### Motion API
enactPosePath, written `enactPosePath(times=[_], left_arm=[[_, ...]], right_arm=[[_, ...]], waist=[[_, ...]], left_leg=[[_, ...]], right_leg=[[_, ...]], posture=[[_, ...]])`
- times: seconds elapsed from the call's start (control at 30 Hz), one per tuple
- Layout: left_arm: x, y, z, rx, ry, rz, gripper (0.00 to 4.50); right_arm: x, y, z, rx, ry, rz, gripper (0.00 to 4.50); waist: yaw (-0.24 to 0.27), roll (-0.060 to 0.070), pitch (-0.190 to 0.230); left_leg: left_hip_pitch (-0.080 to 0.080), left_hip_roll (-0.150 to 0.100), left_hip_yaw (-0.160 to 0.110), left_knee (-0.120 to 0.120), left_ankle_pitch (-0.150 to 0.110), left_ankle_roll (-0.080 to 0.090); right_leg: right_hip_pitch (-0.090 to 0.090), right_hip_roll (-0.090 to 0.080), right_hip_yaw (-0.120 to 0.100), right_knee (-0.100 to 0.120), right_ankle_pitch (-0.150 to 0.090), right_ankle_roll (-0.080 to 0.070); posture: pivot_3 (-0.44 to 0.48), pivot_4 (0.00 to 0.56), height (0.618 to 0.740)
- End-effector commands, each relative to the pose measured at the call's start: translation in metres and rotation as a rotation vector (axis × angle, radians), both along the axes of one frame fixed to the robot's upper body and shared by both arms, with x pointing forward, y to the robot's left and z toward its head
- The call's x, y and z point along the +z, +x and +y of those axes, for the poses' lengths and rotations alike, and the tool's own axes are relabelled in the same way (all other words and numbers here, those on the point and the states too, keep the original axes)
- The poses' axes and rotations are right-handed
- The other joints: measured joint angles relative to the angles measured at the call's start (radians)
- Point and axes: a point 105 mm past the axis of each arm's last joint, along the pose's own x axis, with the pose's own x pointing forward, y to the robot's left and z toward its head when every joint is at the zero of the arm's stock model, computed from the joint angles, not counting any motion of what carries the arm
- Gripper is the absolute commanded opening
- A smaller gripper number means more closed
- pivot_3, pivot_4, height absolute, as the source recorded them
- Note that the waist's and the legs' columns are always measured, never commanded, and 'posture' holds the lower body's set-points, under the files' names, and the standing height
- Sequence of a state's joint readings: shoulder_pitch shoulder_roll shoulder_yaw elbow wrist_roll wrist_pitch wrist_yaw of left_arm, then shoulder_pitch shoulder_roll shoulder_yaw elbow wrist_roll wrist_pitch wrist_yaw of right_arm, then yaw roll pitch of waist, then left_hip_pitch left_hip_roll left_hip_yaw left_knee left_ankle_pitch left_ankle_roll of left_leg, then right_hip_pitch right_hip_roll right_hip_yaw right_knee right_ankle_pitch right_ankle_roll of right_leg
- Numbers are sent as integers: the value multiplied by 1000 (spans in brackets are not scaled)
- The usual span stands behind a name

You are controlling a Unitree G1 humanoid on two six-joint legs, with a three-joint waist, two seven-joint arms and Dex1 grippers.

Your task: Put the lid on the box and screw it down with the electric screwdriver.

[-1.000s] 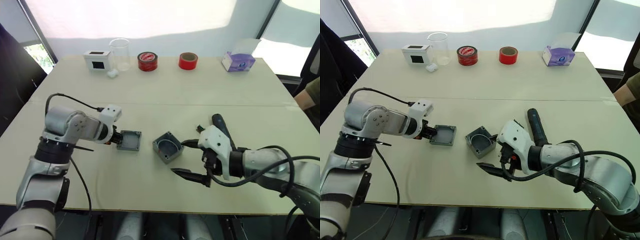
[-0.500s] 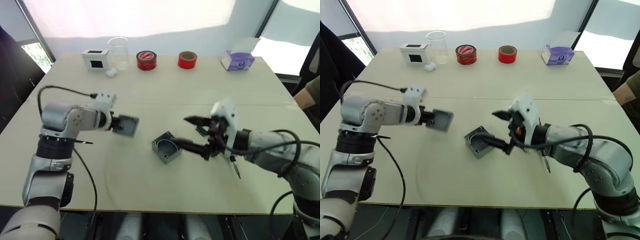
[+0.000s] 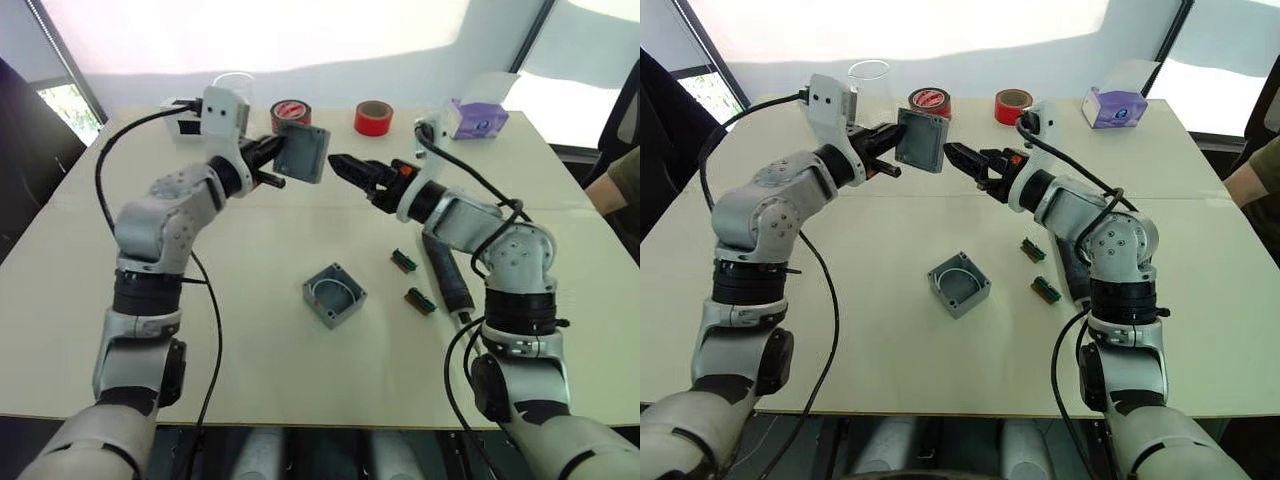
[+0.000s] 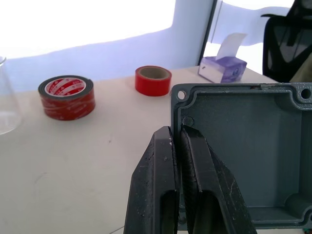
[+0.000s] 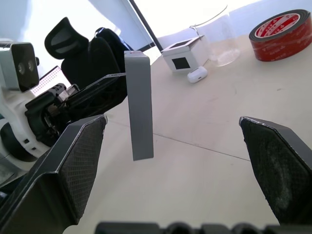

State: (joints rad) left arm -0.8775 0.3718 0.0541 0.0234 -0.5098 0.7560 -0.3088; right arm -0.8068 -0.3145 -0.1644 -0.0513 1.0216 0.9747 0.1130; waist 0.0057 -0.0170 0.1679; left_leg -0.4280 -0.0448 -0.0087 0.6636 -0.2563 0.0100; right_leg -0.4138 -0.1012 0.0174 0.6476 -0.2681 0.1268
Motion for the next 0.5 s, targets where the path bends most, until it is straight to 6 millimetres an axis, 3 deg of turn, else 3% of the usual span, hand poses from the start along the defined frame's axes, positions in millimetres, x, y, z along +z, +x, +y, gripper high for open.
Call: enactPosePath(times=[0.03, 0.43, 0.5], left_arm=[[17, -10, -8, -41, -18, -79, 17], [18, -14, -22, -113, -14, -81, 17], [17, -15, -24, -126, -12, -78, 0]], right_arm=[[12, -10, 2, 45, -12, -54, 4500], [13, -16, 3, 71, -15, -69, 4500], [13, -16, 3, 70, -10, -72, 3826]], waist=[[-2, 0, 0], [-19, 0, 0], [-19, 0, 0]], left_leg=[[0, 0, 0, 0, 0, 0], [0, 1, 0, 0, 0, 1], [0, 1, 0, 0, 0, 1]], right_leg=[[0, 0, 0, 0, 0, 0], [0, 2, 0, 0, 0, 0], [0, 2, 1, 0, 0, 0]], posture=[[0, 150, 740], [0, 150, 740], [0, 150, 740]])
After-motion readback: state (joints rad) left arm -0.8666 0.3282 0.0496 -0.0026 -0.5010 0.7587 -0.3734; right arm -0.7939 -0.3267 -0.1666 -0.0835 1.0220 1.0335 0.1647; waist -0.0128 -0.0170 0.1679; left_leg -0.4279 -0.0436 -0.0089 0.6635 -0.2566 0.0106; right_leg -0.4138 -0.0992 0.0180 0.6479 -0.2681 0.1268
